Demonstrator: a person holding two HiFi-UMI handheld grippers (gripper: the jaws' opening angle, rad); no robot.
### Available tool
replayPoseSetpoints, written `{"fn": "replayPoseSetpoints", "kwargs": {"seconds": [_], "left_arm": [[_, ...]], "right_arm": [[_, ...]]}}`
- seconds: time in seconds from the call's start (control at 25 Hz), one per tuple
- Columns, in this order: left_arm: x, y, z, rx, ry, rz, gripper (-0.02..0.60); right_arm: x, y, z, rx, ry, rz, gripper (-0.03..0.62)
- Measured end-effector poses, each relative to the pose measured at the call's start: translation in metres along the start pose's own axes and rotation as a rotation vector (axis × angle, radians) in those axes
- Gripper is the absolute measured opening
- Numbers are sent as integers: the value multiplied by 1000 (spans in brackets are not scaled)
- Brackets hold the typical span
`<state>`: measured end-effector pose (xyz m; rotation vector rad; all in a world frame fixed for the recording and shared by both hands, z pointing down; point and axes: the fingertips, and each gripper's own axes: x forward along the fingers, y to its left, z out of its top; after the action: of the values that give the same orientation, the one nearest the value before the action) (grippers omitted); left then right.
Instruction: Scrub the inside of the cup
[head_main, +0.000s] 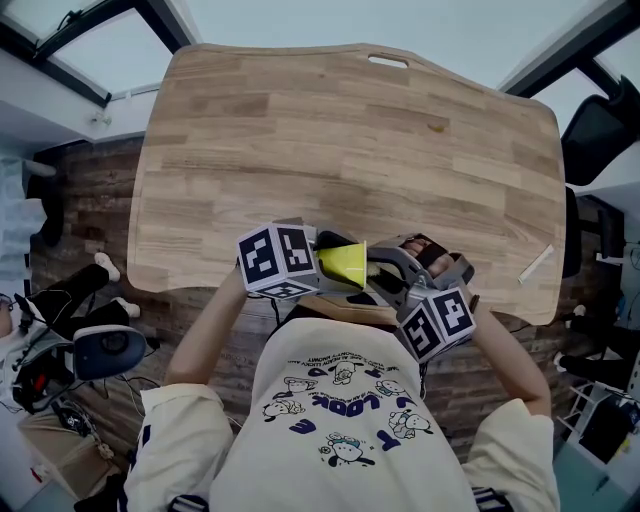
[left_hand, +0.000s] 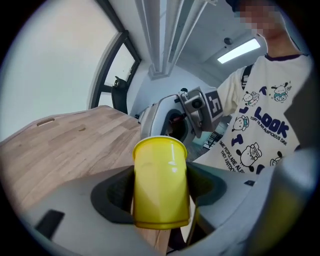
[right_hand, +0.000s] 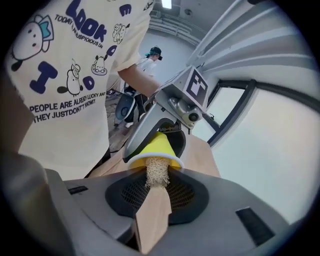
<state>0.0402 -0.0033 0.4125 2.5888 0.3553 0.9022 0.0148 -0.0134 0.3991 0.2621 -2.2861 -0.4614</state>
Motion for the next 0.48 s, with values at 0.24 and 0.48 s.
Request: {"fn": "replayPoseSetpoints", "kwargs": {"seconds": [0.24,0.48], "left_arm": [[2,-1,0,60,18,18,321],[6,-2,-1,119,37,35,321]], "right_arm": [[-1,2,0,164,-45,66,86],[-2,5,-4,403,-87,170,86]]}}
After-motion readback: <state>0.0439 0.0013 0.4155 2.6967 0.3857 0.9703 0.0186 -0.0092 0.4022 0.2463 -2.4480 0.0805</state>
